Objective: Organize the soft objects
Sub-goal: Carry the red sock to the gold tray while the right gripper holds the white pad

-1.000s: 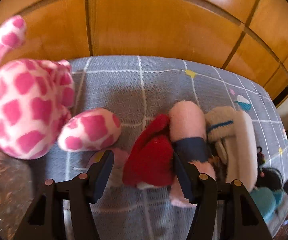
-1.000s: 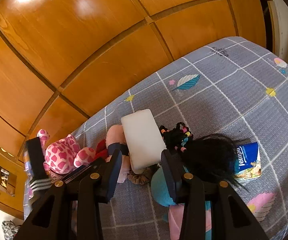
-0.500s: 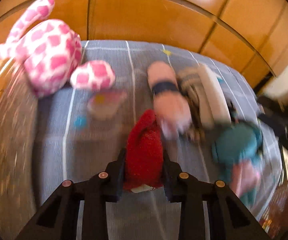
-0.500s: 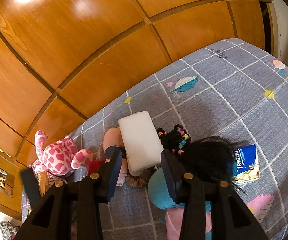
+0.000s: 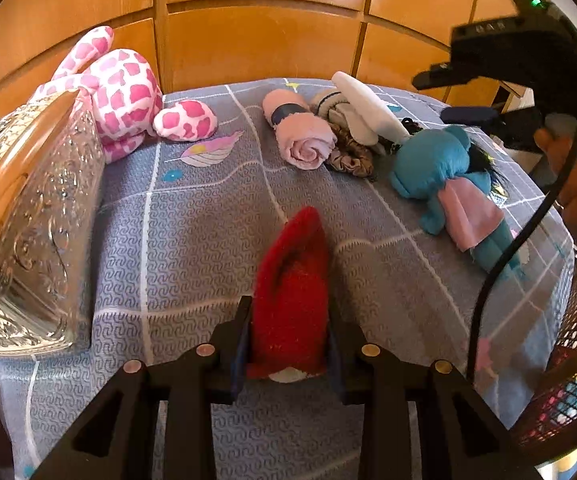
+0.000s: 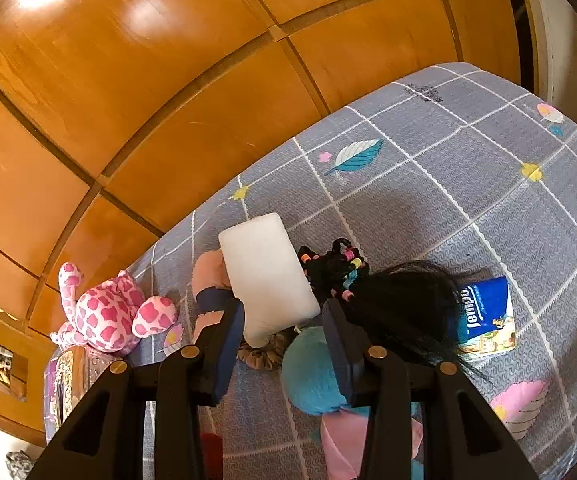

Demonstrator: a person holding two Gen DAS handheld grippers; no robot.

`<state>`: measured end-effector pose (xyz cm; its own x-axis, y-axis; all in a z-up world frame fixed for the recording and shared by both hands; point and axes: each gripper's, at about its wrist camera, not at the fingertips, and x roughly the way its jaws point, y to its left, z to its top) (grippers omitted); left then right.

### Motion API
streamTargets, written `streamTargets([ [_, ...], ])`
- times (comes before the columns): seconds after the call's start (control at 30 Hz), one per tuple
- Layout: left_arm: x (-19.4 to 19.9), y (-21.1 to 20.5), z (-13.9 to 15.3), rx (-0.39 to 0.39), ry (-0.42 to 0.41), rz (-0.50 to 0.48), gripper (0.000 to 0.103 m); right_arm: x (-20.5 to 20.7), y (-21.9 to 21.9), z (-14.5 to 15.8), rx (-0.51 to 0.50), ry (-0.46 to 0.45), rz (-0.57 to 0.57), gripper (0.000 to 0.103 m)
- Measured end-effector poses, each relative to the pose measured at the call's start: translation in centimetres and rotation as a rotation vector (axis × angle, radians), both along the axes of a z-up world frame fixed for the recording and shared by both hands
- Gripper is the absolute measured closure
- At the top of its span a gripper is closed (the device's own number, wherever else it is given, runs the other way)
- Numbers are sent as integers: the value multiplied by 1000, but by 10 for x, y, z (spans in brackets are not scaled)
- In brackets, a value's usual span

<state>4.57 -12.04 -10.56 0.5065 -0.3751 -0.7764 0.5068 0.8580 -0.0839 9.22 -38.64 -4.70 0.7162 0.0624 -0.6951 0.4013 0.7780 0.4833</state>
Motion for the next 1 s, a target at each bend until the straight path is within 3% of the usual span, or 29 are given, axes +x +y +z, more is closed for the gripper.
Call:
streamTargets([
  [0.17,9,1,-4,-23,12,-2,69,11,18,2,-48,15,85,61],
  [0.23,9,2,-4,-35,13,-3,69,19,28,3,-112,30,127,42],
  [0.3,7,3,-4,-42,13,-3,69,28,37,6,-174,38,182,34],
  [0.53,8,6,-4,-66,25,0,69,73,27,6,-245,106,272,25],
  [0.67,9,6,-5,-74,35,1,68,92,21,-7,-263,173,299,25],
  [0.83,9,6,-5,-76,37,4,67,101,11,-25,-179,198,309,26],
  [0.87,9,6,-4,-77,37,6,67,101,10,-27,-153,190,315,31],
  [0.9,9,6,-4,-76,35,6,66,99,10,-28,-144,179,317,48],
  [1.0,8,6,-5,-76,29,6,66,90,15,-21,-151,140,308,48],
])
